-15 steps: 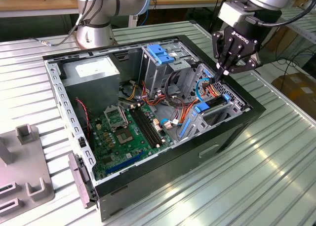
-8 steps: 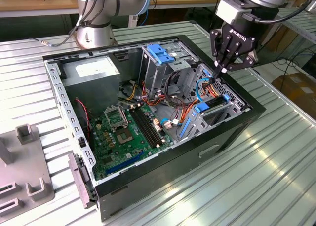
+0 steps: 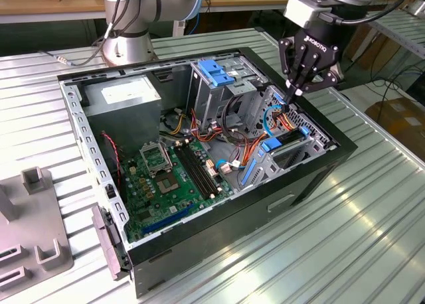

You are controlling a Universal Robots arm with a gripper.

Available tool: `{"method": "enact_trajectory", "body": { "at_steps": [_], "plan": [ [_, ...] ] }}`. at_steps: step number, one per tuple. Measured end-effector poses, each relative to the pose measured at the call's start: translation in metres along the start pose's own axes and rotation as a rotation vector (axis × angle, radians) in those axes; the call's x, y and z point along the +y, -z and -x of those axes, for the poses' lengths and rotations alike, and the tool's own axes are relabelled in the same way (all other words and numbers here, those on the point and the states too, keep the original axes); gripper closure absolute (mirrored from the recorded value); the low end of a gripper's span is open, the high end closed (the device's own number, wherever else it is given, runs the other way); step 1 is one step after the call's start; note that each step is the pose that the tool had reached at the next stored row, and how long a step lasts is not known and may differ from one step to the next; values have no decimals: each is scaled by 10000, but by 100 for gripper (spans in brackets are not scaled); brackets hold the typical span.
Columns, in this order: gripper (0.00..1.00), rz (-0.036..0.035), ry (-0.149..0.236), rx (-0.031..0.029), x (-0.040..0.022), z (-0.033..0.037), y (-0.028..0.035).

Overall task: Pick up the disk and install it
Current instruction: 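Insert the second disk wire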

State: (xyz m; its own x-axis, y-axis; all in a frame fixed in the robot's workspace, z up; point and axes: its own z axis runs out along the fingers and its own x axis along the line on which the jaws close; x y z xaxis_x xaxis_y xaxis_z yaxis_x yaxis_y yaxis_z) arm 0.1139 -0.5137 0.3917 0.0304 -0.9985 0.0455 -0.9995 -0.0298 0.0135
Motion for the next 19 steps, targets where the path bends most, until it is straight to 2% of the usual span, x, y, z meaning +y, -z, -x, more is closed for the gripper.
{"method": "enact_trajectory", "body": {
  "at_steps": [3,5,6,10,11,16,17,18,19],
  "plan": [
    [89,3,0,114,-1,21,-1],
    [89,4,0,166,0,27,-6],
    [83,5,-1,170,3,29,-12],
    [81,5,4,188,20,38,-38],
    [75,5,6,190,19,42,-46],
    [74,5,5,189,18,100,-78],
    [67,5,5,207,17,114,-85],
    [67,7,4,256,16,144,-100],
    [67,9,4,332,15,172,-112]
  ]
}}
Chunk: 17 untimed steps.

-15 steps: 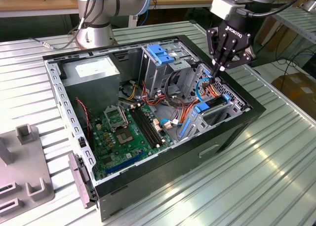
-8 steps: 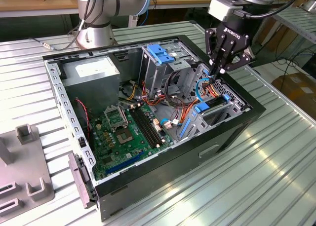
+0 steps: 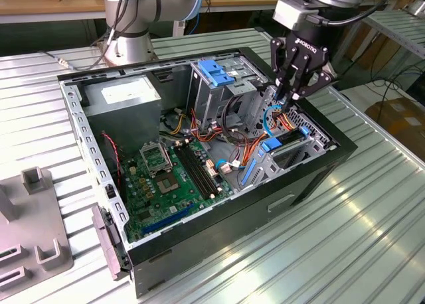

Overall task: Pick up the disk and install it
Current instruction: 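Insert the second disk wire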

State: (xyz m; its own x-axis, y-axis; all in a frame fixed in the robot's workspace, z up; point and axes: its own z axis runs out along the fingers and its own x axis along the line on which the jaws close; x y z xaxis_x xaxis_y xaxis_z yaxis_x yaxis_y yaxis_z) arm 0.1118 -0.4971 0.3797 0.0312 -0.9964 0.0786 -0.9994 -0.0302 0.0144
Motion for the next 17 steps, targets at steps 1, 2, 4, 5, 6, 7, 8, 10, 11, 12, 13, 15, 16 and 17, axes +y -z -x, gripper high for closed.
{"method": "enact_trajectory", "body": {
  "at_steps": [1,2,4,5,6,7,8,10,11,12,13,15,16,17],
  "plan": [
    [67,4,-2,120,0,21,-6],
    [67,7,-3,223,-1,42,-10],
    [67,14,-4,444,-3,90,-18],
    [67,18,-6,585,-4,119,-22],
    [67,22,-7,705,-5,139,-26],
    [67,26,-8,829,-5,155,-28],
    [67,30,-10,954,-6,169,-32],
    [67,39,-13,1232,-6,182,-40],
    [67,44,-14,1399,-7,188,-48],
    [67,47,-16,1491,-7,194,-55],
    [67,49,-17,1572,-7,202,-61],
    [67,56,-19,1764,-8,229,-74],
    [69,56,-20,1797,-8,235,-76],
    [69,57,-19,1807,-8,235,-77]
  ]
}}
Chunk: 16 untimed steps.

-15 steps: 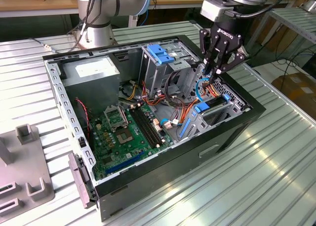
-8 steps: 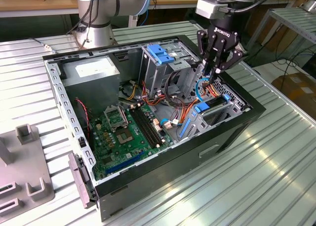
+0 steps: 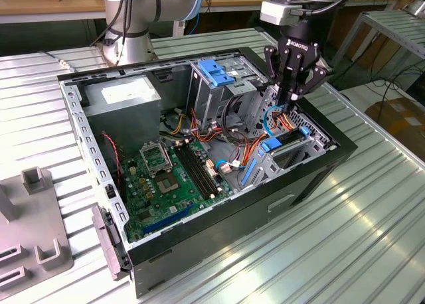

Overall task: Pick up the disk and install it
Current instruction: 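Insert the second disk wire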

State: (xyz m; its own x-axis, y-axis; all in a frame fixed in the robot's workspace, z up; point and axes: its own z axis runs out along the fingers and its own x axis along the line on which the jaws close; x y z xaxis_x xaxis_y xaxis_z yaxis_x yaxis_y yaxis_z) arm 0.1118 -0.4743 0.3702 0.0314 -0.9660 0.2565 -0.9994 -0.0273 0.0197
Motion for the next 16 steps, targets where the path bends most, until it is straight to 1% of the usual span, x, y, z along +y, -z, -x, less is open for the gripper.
{"method": "enact_trajectory", "body": {
  "at_steps": [2,5,6,7,8,9,12,16],
  "plan": [
    [82,1,-1,43,0,1,-2],
    [84,4,-2,128,0,2,-8],
    [84,4,-2,146,0,3,-12],
    [84,4,-3,142,0,2,-21],
    [84,1,-3,77,1,-11,-30],
    [84,-3,-1,-29,2,-38,-42],
    [84,-8,0,-174,3,-88,-62],
    [84,-11,1,-269,8,-148,-98]
  ]
}}
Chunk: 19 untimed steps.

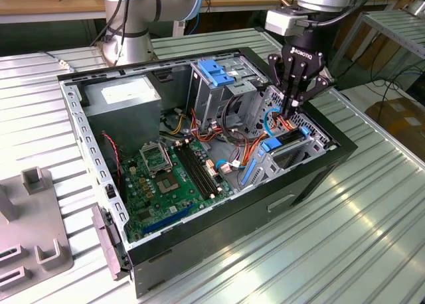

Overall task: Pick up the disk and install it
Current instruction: 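Insert the second disk wire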

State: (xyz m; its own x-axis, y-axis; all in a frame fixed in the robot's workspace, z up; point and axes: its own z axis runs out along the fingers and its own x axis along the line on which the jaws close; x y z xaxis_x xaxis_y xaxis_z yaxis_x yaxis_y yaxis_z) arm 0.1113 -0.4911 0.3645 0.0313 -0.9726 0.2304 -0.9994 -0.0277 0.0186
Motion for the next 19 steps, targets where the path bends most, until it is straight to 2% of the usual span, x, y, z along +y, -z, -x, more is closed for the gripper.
{"method": "enact_trajectory", "body": {
  "at_steps": [3,6,7,8,12,13,14,15,16,17,18,19],
  "plan": [
    [84,-3,1,-94,5,-76,-43],
    [84,-4,2,-124,9,-135,-77],
    [84,-5,2,-162,10,-150,-84],
    [84,-8,3,-246,11,-161,-88],
    [84,-12,3,-259,11,-164,-88],
    [84,-26,1,-308,11,-170,-90],
    [84,-42,-1,-385,11,-176,-93],
    [84,-70,-4,-548,14,-198,-99],
    [84,-86,-6,-683,16,-218,-105],
    [84,-96,-6,-778,17,-232,-109],
    [84,-106,-7,-900,20,-252,-115],
    [84,-115,-8,-989,22,-268,-120]
  ]
}}
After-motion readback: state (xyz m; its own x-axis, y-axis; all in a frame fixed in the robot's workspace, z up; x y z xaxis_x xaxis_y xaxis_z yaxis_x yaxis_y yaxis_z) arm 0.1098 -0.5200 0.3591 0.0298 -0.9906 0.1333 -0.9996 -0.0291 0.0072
